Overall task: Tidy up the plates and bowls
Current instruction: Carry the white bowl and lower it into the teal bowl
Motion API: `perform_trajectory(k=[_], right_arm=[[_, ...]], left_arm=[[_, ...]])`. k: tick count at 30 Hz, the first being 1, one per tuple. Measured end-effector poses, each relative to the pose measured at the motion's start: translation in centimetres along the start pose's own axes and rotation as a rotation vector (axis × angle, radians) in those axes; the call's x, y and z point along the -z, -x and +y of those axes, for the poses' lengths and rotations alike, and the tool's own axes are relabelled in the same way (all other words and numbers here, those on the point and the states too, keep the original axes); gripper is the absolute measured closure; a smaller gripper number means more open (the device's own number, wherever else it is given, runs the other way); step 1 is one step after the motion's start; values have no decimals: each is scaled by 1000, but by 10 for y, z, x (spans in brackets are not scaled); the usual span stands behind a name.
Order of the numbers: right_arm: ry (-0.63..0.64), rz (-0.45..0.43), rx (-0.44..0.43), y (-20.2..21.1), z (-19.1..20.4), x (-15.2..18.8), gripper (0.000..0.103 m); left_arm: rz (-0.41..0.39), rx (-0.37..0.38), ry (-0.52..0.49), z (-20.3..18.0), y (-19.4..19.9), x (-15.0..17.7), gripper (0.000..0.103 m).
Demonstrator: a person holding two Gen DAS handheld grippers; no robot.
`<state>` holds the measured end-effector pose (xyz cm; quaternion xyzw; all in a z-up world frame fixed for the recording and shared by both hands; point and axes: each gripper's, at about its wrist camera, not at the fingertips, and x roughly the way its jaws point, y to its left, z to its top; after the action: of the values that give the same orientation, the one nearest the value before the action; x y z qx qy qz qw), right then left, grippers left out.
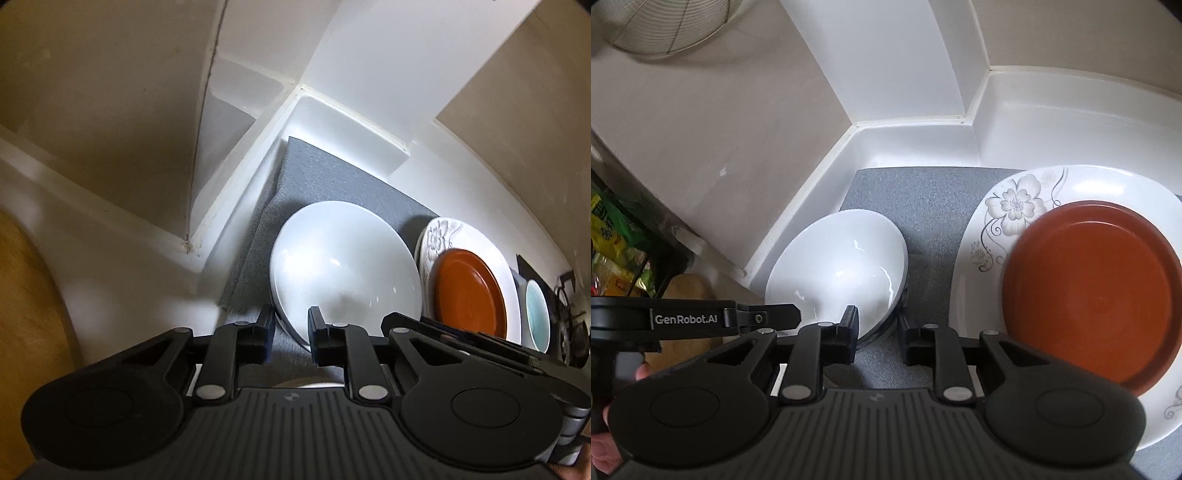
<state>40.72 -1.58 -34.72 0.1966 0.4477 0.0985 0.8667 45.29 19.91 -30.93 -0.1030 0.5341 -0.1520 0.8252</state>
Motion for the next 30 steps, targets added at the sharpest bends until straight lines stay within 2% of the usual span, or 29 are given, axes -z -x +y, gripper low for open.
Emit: perform_trajectory(k=[3,4,6,7,8,10,12,18,25,30], right_arm=[[-19,1,8,-5,-3,-5,71],[-38,2,9,-8,-5,-6,64],[-84,12,9,-14,-10,-7,62],[-97,6,-1,-15,-13,-6,64],[-97,-4,-6,-15,-13,-5,74],[-71,-17,19,-13,-9,-1,82],[-64,-20,23,-9,-6,2,82],[-60,-69,26,22,-4,6,81],[-104,-176,33,74,-12,12,81],[-175,-255,53,120,-32,17,80]], left_arm=[[3,-9,35,7,-6,-3,83],[6,2,57,10,-8,-3,83],[17,26,90,15,-9,-3,83],[20,38,94,15,-9,-2,83],[19,42,89,14,-8,-1,83],[9,18,50,7,-3,0,84],[3,5,26,2,3,2,83],[-7,30,22,-12,21,3,83],[-52,47,-78,-58,53,1,83],[-42,89,-156,-99,63,2,83]])
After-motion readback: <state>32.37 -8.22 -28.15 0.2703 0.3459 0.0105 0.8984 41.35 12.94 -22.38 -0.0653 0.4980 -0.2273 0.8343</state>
